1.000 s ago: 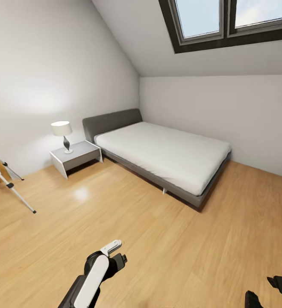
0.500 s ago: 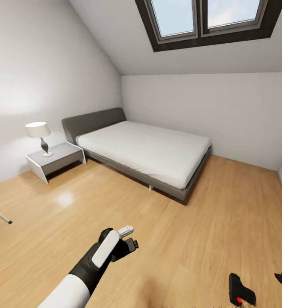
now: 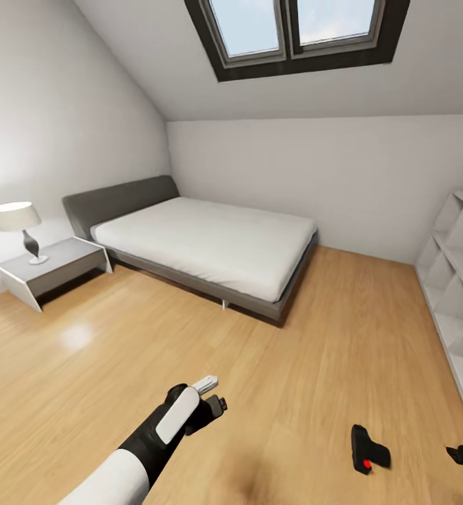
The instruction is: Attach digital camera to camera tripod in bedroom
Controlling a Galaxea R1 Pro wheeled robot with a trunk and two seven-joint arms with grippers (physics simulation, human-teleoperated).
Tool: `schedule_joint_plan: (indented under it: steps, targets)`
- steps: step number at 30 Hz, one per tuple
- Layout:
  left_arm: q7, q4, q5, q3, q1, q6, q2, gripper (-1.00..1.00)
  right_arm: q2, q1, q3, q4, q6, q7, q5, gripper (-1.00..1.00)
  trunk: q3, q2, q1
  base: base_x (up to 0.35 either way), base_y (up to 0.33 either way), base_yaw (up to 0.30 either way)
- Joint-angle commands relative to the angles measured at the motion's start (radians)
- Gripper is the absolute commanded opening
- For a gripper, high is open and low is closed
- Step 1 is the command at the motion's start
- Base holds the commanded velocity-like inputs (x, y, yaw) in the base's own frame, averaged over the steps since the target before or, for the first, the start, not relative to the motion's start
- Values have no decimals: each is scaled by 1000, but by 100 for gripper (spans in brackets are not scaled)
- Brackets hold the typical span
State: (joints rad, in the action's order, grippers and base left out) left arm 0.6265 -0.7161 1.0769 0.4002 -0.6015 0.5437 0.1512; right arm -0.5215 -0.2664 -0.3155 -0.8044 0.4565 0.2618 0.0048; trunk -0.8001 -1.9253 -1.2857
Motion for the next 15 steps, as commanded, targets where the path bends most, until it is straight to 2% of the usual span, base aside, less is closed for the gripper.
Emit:
schedule_joint_plan:
  steps: [1,8,15]
  targets:
    - [9,-2,9,3,-1,0,-1,100,0,-1,-3,-1,6,5,1,100,-4,-8,-4,0,0,-256]
    - [6,4,12,4,-1,-9,-2,100,3,1,0,-2,3,6,4,100,-26,-57,-31,0,0,-256]
    - [-2,6,8,6,9,-11,-8,100,4,6,1,-2,-47,7,3,100,-26,-57,-31,0,0,-256]
